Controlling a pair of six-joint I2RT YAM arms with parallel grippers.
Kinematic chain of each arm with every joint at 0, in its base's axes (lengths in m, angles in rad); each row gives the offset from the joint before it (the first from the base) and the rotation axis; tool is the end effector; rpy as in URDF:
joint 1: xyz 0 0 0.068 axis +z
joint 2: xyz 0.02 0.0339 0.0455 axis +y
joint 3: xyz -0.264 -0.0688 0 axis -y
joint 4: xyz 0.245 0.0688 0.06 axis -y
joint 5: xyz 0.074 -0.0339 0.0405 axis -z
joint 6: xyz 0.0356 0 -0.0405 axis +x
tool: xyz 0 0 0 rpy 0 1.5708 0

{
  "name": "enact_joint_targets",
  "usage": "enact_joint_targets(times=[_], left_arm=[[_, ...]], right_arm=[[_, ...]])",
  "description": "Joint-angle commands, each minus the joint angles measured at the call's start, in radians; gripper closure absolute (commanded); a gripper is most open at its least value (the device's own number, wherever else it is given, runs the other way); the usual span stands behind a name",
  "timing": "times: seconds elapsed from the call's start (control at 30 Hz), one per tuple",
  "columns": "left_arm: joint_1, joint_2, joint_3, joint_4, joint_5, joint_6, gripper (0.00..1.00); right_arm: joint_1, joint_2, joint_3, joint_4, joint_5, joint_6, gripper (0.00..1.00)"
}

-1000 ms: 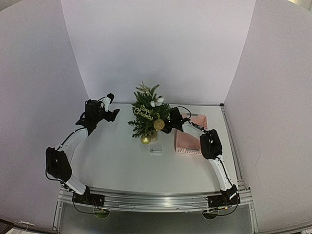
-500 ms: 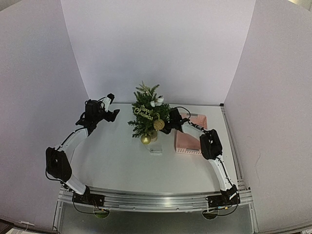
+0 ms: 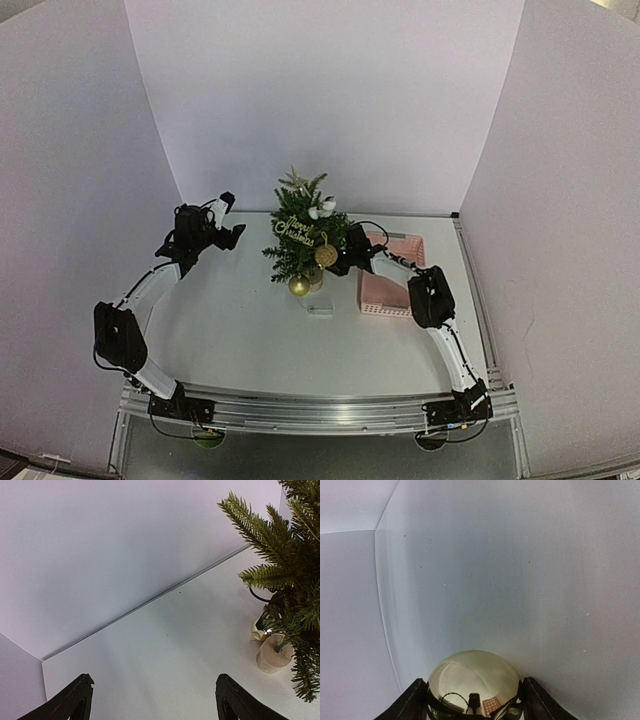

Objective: Decorate the small christmas tree

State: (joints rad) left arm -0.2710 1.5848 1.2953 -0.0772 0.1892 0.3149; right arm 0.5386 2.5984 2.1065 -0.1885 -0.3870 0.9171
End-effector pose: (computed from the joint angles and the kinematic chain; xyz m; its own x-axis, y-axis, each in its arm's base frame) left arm 0.3618 -0.1075 0.3260 -0.1946 0.3698 -0.9085 0.5178 0.8254 0.2250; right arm 0.4854 0.3057 0.1198 -0.9054 0.3154 -0.2842 -0.0133 0.6481 0.7615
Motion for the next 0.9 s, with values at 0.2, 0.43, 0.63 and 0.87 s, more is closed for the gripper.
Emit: enact_joint_targets(times=[0.2,0.43,0.63,0.87], left_arm=[[0.009,-0.016,0.004,0.019,0.008,0.003,0.15],[0.009,-0.024,-0.001,0.02,0.011,0.002,0.15],[0.009,-0.039,-0.006,0.032,0.024,-0.001,0.15],[0.009,-0.052,-0.007,0.043,0.046,-0.004,0.15]], right_arm=[[0.001,-0.06,-0.028,-0.068,0.033,0.002,0.48],[-0.019,-0.125,-0.042,-0.053,0.04,0.033,0.53],[-0.044,-0.228,-0.076,-0.006,0.095,0.056,0.56],[-0.074,-0.295,-0.069,0.012,0.185,0.054,0.58]])
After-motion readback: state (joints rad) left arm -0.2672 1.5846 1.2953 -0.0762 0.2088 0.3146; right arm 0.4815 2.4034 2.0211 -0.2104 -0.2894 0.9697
